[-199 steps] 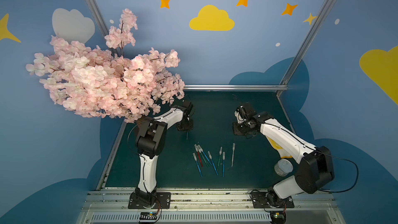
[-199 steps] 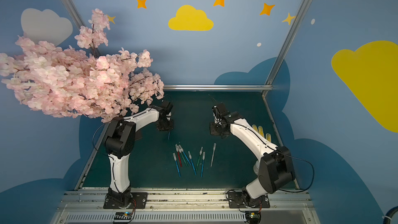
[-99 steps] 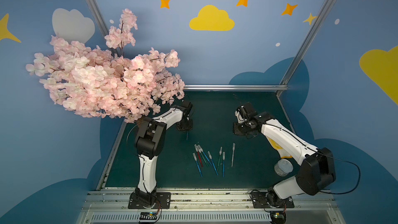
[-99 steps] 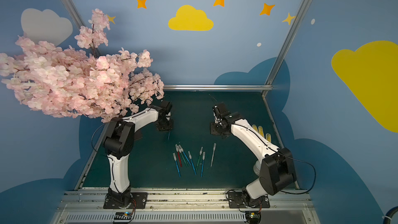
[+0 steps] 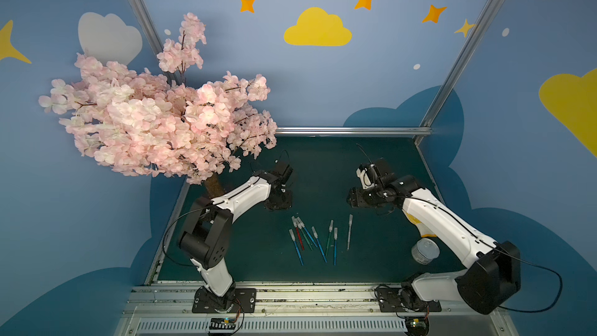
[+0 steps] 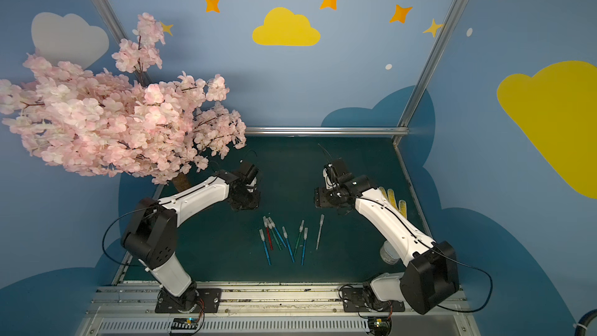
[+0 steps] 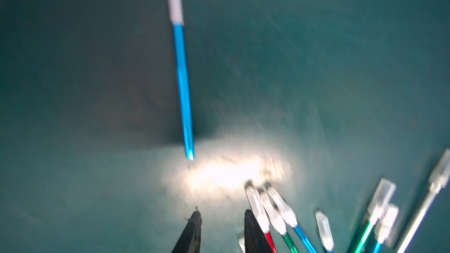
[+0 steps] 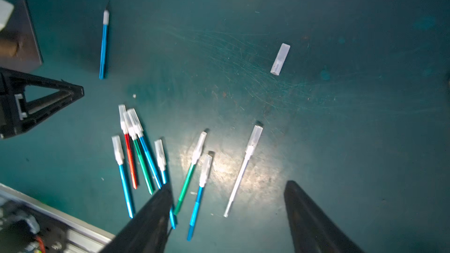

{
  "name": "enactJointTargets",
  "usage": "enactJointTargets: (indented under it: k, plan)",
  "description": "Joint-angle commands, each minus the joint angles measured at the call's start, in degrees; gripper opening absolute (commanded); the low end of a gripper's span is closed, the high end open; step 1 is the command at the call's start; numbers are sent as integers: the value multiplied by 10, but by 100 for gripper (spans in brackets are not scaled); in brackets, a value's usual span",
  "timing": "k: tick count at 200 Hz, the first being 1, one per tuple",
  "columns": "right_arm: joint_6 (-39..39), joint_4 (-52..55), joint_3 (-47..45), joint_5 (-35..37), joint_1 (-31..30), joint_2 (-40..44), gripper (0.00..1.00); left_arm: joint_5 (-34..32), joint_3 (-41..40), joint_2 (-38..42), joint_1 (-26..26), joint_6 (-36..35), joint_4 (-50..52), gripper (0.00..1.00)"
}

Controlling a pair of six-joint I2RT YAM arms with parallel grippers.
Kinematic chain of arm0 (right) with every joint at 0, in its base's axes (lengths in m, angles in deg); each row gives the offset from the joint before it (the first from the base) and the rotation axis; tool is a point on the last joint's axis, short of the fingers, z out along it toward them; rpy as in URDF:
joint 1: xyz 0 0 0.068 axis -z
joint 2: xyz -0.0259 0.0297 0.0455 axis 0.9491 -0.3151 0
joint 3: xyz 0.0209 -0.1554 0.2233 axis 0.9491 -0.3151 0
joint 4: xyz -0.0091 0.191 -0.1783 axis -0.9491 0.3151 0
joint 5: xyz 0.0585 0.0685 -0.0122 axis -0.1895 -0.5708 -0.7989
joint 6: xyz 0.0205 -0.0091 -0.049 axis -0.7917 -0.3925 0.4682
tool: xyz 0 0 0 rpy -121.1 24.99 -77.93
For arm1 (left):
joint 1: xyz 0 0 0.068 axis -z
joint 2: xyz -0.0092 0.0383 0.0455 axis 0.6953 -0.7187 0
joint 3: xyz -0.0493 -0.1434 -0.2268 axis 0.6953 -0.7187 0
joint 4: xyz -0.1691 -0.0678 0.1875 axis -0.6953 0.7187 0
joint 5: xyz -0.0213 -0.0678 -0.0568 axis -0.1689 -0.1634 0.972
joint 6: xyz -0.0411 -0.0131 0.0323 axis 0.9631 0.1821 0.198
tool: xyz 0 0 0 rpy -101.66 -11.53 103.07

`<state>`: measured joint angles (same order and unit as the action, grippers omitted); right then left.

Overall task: Remove protective caps from carving knives
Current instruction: Place the carving knife at the center of the board, then pick up the carving knife from the center of the board.

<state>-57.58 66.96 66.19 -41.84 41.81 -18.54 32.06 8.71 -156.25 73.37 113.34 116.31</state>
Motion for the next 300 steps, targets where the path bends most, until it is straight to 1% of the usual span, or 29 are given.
enactJointTargets:
  k: [1, 19, 44, 83, 110, 132, 156, 211, 246, 300]
  plan:
    - [6, 13, -19, -28, -2, 37, 89, 9, -34, 40, 29, 52, 12, 32]
    - [14, 5, -38, -72, -2, 67, 97, 10, -67, 76, 58, 86, 14, 33]
    - [15, -6, -65, -109, -2, 114, 98, 15, -112, 124, 97, 135, 4, 33]
    - [13, -20, -107, -120, -2, 192, 98, 18, -153, 160, 149, 195, -9, 33]
    - [-2, -54, -142, -121, -2, 248, 98, 10, -162, 152, 175, 216, -12, 33]
    - [-24, -71, -161, -107, -2, 286, 98, 3, -164, 139, 192, 229, -16, 33]
    - [-20, -52, -154, -102, -2, 289, 98, 8, -168, 124, 202, 244, -32, 33]
    - [-25, -51, -157, -110, -2, 303, 97, 5, -168, 102, 229, 279, -35, 32]
    - [-25, -50, -158, -114, -2, 304, 97, -1, -170, 91, 242, 287, -35, 32]
    - [-23, -47, -157, -113, -2, 305, 96, -11, -169, 70, 246, 297, -32, 32]
